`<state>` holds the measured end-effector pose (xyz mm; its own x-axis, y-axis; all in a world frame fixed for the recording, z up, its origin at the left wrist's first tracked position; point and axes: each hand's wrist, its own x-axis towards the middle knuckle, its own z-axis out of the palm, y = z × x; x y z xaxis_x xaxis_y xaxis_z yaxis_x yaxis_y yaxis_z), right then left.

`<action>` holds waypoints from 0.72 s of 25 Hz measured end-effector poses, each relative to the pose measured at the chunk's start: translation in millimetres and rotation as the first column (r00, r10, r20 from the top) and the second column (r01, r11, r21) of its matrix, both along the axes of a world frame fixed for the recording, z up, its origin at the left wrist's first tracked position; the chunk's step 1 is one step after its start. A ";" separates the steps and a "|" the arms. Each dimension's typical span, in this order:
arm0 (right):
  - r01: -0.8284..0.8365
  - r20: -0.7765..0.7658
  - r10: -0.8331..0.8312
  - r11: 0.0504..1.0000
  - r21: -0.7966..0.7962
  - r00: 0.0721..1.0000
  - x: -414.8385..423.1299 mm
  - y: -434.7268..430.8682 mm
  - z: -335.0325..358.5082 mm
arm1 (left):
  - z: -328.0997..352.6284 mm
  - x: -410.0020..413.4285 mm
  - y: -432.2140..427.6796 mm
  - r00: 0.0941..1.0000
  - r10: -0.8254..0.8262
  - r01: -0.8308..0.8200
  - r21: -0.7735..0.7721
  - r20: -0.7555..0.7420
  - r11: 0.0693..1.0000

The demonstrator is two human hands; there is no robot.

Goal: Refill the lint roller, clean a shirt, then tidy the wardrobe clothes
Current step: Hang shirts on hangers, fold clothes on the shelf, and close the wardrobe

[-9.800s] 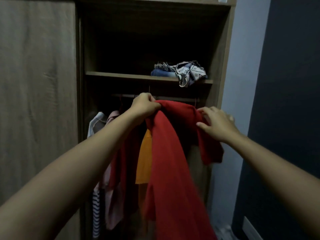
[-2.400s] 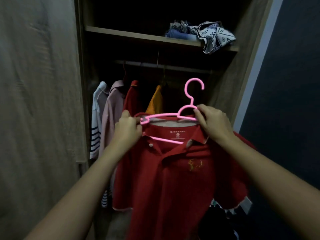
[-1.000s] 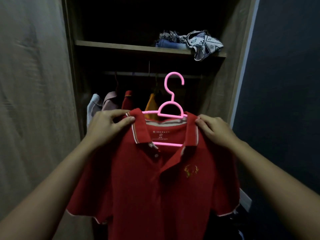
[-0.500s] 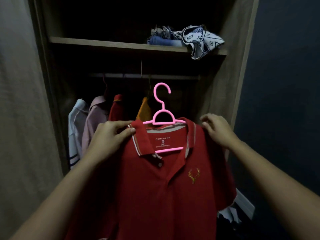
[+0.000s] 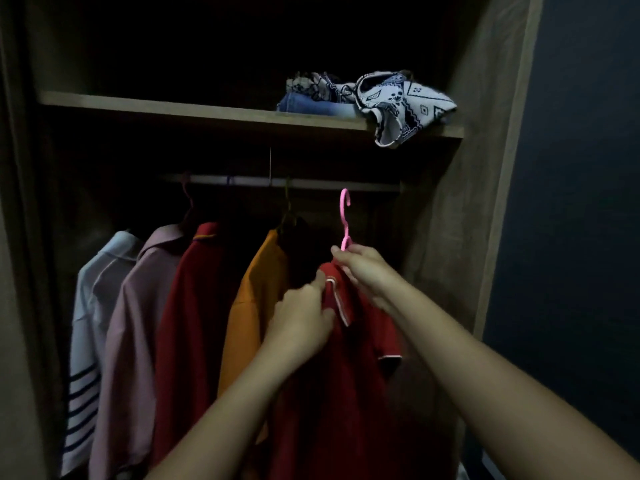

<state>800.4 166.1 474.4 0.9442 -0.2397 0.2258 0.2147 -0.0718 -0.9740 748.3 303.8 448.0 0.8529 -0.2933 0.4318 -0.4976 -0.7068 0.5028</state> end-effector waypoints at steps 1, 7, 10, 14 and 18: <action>0.007 0.024 -0.007 1.000 0.023 1.000 7.5 -4.5 2.5 | 1.9 2.4 -4.7 0.993 -0.091 0.088 -0.052 -0.079 0.995; -0.011 0.091 0.039 0.957 -0.291 0.995 50.1 -26.8 28.7 | 6.5 35.2 -33.4 0.945 -0.300 0.232 -0.378 -0.133 0.896; -0.008 0.104 0.049 0.933 -0.360 0.993 78.9 -28.8 40.3 | 11.9 66.4 -43.5 0.942 -0.312 0.237 -0.407 -0.127 0.882; 0.025 0.110 0.013 0.940 -0.340 0.994 113.3 -34.5 45.8 | 19.1 101.8 -51.9 0.941 -0.315 0.238 -0.419 -0.124 0.876; 0.022 0.025 -0.013 0.918 -0.397 1.000 126.2 -47.4 26.2 | 3.6 114.1 -62.5 0.922 -0.327 0.234 -0.376 -0.209 0.897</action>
